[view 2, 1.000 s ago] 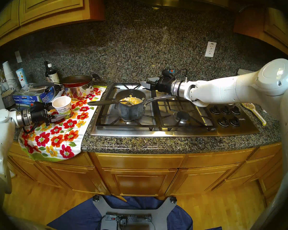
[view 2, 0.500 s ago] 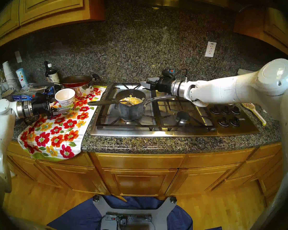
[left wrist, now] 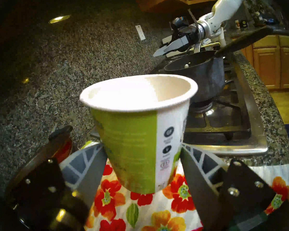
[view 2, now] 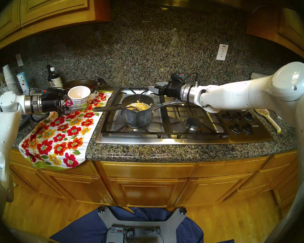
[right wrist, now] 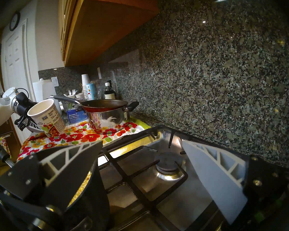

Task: Pour oats into pot and stir with a spoon

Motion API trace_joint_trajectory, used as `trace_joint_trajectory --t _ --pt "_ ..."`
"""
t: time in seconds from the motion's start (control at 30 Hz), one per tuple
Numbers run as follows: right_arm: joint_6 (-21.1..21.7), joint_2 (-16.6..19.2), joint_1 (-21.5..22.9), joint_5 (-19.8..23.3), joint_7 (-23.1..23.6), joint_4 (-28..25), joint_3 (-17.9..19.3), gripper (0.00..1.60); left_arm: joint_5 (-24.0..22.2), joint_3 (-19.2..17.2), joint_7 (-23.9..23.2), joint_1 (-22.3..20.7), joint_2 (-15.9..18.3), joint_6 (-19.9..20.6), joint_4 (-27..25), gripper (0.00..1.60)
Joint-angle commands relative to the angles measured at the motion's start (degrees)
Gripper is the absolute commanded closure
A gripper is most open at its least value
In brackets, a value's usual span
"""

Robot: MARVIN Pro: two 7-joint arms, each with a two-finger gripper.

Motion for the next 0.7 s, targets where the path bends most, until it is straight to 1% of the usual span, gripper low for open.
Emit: trace_joint_trajectory --t 0.0,0.03,0.1,0.17,0.23,0.3,0.4,0.43,0.67 --pt "-0.22 -0.08 1.74 0.09 0.15 0.38 0.83 0.00 1.03 0.87 1.09 -4.16 0.26 2.50 -3.82 0.80" --pt "-0.22 -0.09 1.73 0.10 0.15 0.38 0.83 0.00 1.90 1.70 1.32 -5.15 0.24 3.10 -4.23 0.80" --pt "-0.22 -0.09 1.73 0.10 0.15 0.39 0.83 0.00 2.15 2.00 1.48 -5.60 0.11 3.48 -4.33 0.80" --pt "-0.22 -0.09 1.72 0.10 0.15 0.40 0.82 0.00 3.25 3.05 1.88 -7.13 -0.07 4.42 -4.62 0.80" --pt "-0.23 -0.10 1.72 0.11 0.15 0.40 0.82 0.00 3.58 3.33 2.08 -7.57 -0.12 4.61 -4.75 0.80" --pt "-0.23 -0.10 1.71 0.11 0.15 0.41 0.82 0.00 4.47 4.15 2.47 -8.94 -0.30 5.06 -5.42 0.80" --pt "-0.23 -0.11 1.70 0.12 0.15 0.41 0.82 0.00 5.27 4.73 2.85 -9.67 -0.30 4.94 -6.04 0.80" --pt "-0.23 -0.11 1.70 0.12 0.15 0.42 0.81 0.00 6.05 5.04 3.52 -9.77 -0.34 4.72 -7.21 0.81" --pt "-0.23 -0.11 1.72 0.13 0.17 0.41 0.80 0.00 8.69 7.34 4.02 -11.88 -1.05 4.79 -9.91 0.82"
